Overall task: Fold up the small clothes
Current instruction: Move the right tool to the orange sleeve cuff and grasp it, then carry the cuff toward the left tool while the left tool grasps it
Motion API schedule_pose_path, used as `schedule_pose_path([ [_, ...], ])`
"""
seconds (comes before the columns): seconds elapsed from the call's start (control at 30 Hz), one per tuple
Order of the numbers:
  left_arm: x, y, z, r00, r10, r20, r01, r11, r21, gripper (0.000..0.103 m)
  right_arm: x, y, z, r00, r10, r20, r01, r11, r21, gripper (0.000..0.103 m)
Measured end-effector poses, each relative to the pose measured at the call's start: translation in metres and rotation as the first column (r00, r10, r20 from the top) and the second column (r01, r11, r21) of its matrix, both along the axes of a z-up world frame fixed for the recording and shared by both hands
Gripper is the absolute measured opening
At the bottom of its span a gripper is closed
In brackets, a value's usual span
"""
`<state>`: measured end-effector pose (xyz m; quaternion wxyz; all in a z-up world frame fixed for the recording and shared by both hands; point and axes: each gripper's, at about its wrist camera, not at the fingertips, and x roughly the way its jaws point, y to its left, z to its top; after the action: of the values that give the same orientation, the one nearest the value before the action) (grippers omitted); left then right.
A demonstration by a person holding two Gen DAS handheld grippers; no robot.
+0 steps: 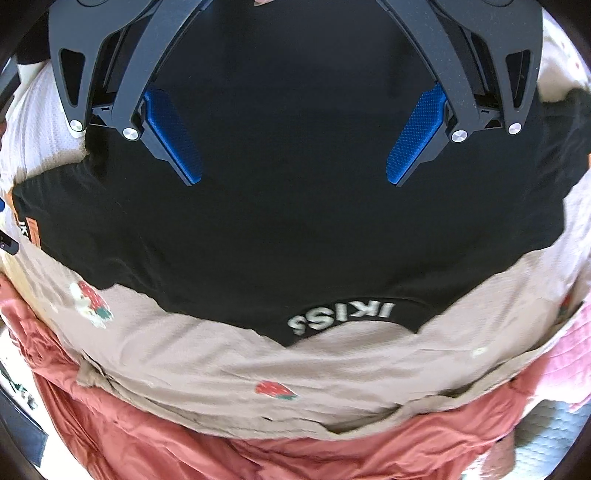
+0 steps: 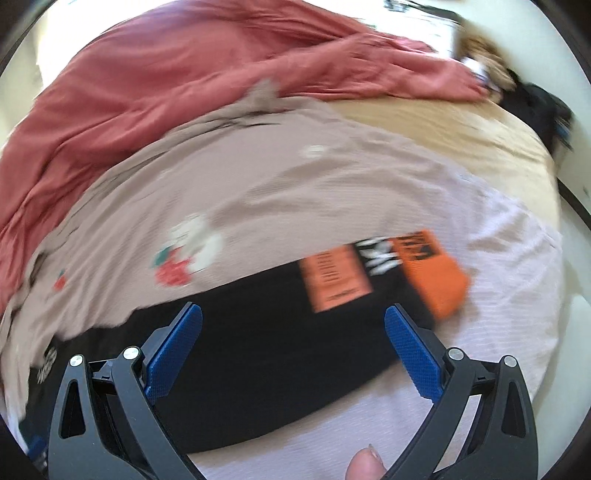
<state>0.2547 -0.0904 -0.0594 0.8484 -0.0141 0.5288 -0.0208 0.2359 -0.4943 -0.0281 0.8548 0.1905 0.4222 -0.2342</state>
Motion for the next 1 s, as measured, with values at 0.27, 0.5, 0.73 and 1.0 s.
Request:
schedule_pose_path([
  [0.27, 0.010, -0.024, -0.026, 0.999, -0.037, -0.017, 0.038, 0.998, 0.058, 0.094, -0.010, -0.061, -0.030, 0.974, -0.214, -0.079, 0.222, 0.968, 0.117, 0.099],
  [0.5, 0.009, -0.027, -0.038, 0.999, -0.041, -0.008, 0.041, 0.996, 0.079, 0.094, 0.000, -0.067, -0.047, 0.965, -0.252, -0.077, 0.261, 0.952, 0.161, 0.096],
  [0.73, 0.008, -0.023, -0.034, 1.000, -0.025, -0.004, 0.025, 0.998, 0.058, 0.094, -0.004, -0.077, -0.038, 0.959, -0.283, 0.020, 0.271, 0.935, 0.231, 0.023],
  [1.0, -0.005, 0.009, -0.010, 0.996, 0.076, 0.036, -0.075, 0.997, -0.030, 0.094, 0.020, -0.002, 0.019, 0.962, 0.054, 0.268, -0.119, 0.965, 0.234, 0.012],
])
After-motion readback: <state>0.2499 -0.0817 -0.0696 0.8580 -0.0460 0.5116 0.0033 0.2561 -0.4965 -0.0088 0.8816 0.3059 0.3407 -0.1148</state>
